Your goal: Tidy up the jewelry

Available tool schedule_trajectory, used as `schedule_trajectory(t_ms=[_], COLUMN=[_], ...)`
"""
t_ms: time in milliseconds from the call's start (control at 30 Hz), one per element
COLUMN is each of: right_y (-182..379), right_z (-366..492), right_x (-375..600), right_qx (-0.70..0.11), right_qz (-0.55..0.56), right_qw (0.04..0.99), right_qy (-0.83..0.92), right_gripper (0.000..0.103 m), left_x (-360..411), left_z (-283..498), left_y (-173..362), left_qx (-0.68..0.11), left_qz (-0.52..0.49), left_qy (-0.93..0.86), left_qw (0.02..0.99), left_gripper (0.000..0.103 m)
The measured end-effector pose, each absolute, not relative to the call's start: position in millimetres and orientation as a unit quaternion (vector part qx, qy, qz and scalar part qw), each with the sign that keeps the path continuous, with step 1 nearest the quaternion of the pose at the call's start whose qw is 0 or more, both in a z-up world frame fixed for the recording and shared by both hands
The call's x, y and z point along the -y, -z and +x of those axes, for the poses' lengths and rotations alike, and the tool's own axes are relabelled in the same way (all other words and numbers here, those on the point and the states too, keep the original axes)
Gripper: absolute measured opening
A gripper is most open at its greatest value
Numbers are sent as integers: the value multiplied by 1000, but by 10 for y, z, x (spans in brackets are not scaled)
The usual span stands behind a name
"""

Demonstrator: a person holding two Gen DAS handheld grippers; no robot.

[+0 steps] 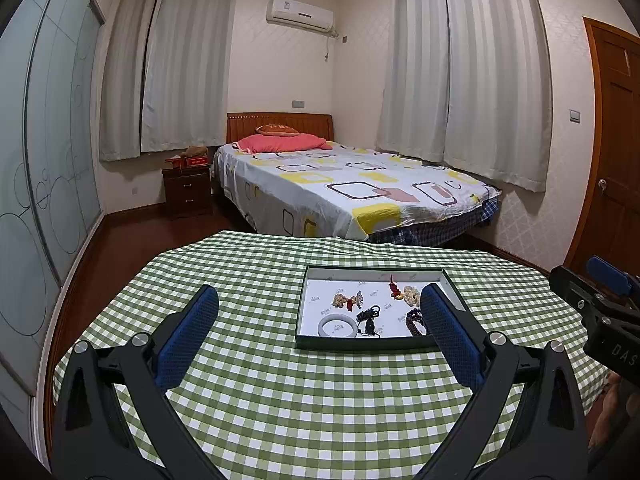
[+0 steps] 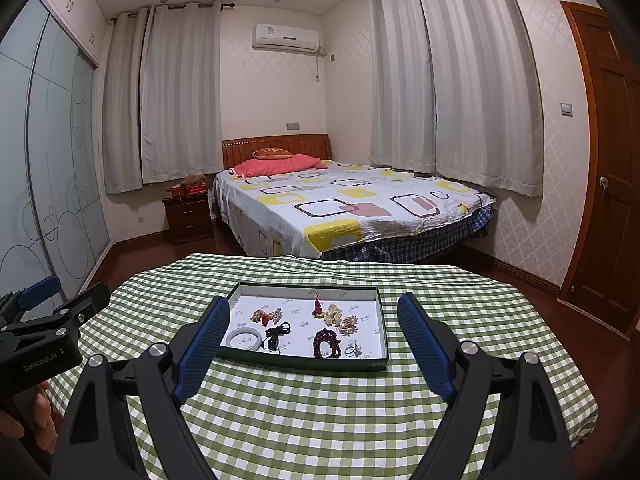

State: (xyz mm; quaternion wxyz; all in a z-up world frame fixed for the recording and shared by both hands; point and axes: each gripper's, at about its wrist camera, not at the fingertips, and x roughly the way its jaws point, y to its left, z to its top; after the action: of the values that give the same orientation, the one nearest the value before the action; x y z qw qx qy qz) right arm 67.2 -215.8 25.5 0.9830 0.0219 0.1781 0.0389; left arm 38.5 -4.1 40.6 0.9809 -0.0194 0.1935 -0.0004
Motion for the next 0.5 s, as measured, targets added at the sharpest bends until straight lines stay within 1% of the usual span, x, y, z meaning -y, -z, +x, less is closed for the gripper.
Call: schedule_trajectory(t_ms=[500], right_y=[-255], right_z=[674], right_x=[2153], right_qx=[-178], right_qz=[21], right_qw=[983], right_qy=[-39], right_gripper=[83], left_x=[29], left_z=[408], left_y=[-390], left_qx=[-197], left_qz=[-21], left_qy=[0], left_qw=[980], left_gripper=[98])
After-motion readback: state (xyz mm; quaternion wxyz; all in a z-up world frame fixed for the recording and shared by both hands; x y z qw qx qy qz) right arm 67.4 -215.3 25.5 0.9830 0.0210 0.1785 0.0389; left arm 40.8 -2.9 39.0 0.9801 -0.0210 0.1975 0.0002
